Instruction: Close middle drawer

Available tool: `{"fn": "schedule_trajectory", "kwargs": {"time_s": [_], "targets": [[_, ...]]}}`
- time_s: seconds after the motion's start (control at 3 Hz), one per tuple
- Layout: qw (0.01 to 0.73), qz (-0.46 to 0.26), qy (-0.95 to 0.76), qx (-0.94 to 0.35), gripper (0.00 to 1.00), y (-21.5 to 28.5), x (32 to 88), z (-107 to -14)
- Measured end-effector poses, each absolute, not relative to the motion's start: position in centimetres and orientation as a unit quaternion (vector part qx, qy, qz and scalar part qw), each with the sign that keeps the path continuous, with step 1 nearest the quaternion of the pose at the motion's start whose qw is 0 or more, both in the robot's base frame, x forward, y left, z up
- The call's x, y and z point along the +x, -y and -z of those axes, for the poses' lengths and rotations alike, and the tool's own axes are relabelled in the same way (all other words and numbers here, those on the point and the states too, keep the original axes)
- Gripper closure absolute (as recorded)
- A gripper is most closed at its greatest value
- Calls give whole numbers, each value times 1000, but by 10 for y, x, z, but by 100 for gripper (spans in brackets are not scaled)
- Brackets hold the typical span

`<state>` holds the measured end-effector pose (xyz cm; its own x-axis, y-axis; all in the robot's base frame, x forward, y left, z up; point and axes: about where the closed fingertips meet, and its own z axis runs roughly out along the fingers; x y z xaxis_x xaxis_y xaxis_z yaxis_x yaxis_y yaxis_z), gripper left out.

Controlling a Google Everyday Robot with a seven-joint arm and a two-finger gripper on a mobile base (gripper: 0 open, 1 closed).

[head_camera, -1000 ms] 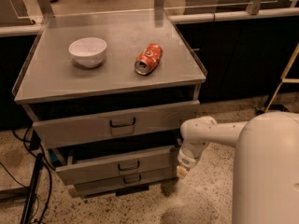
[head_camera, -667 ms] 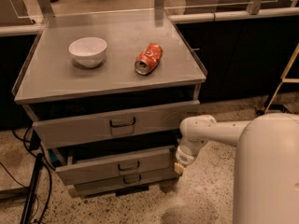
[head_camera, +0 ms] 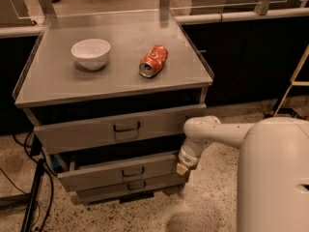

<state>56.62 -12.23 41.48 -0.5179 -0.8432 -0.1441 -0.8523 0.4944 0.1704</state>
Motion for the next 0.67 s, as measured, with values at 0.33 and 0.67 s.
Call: {"fn": "schedule_trajectory", "kwargs": {"time_s": [0.33, 0.67], "targets": [[24, -108, -864, -491, 100, 120, 575, -411], [24, -108, -864, -491, 81, 120, 575, -411]]}}
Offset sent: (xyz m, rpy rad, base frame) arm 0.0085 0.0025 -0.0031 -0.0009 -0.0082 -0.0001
